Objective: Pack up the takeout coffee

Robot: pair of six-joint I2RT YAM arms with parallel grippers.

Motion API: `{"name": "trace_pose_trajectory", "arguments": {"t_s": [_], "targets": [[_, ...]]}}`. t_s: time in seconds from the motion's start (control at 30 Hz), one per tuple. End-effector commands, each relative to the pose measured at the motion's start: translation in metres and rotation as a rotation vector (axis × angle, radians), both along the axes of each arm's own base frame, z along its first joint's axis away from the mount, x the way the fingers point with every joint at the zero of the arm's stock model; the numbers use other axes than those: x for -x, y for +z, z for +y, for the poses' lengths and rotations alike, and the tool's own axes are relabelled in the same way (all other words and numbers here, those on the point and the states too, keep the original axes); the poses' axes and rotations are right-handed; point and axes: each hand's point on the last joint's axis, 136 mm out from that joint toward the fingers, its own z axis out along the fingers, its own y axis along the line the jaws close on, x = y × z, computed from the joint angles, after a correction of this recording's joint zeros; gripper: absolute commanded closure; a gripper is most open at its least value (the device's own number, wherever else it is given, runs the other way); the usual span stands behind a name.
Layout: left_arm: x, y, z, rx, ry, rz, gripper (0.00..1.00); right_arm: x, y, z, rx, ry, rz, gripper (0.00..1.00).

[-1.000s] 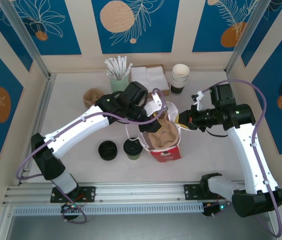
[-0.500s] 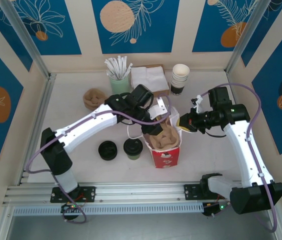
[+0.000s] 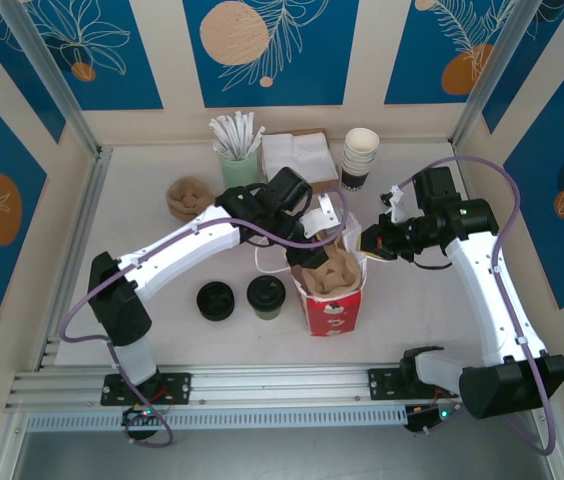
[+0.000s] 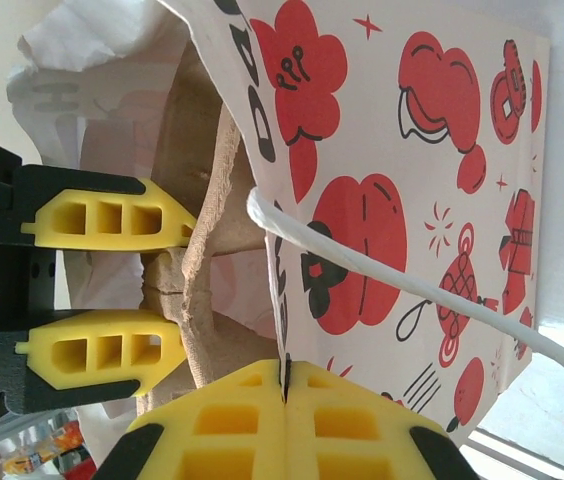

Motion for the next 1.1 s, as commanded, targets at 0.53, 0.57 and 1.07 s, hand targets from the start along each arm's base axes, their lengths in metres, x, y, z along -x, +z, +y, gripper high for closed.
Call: {"name": "trace_pose_trajectory", "arguments": {"t_s": [0.53,0.57,1.07], "targets": [[-0.013,-0.004,0.001,-0.046,0.055,-0.042,0.71,0.045,0.070,-0.020,0.015,-0.109,-0.047,0.60],[-0.014,-0.004,0.002,-0.050,0.064,-0.042,0.71,0.053,0.073,-0.019,-0.003,-0.110,-0.039,0.60],[-0.024,-0.002,-0.004,-0.051,0.198,0.025,0.72,0.115,0.025,0.013,-0.253,-0.175,0.159,0.67]]}}
